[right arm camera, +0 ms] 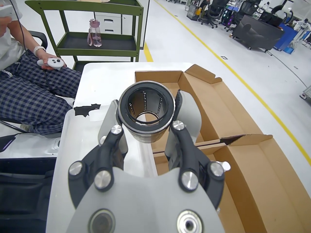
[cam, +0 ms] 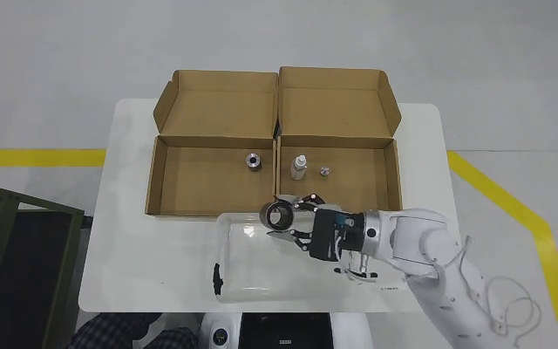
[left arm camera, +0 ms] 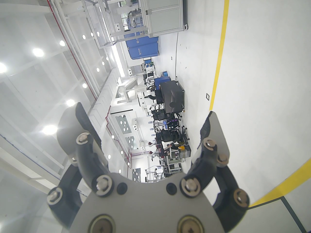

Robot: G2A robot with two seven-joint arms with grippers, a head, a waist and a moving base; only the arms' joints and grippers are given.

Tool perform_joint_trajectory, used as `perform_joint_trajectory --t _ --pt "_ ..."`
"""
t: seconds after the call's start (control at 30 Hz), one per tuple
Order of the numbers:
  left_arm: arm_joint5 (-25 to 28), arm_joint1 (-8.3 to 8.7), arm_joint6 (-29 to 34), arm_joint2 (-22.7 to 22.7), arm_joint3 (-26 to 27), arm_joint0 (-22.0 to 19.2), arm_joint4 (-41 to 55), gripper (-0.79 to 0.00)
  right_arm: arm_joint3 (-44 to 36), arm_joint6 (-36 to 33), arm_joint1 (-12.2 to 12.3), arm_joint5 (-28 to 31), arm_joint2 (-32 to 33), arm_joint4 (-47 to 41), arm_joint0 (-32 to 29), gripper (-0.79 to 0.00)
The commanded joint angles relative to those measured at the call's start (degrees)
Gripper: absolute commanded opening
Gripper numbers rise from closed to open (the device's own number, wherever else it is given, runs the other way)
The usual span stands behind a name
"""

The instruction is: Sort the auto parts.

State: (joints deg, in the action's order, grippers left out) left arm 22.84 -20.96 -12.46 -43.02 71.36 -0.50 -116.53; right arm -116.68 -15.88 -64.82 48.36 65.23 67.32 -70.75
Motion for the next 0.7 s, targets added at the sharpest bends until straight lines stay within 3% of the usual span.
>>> perform_joint_trajectory --t 0.0,0.67 --pt "0.0 0.0 0.0 0.0 0.0 0.0 0.0 0.0 1.36 -0.32 -0.23 -0.38 -1.75 0.66 1.36 -0.785" --pt "0.0 0.0 0.0 0.0 0.0 0.0 0.0 0.0 16.52 -3.16 -4.28 -8.45 -16.22 3.37 17.45 -0.785"
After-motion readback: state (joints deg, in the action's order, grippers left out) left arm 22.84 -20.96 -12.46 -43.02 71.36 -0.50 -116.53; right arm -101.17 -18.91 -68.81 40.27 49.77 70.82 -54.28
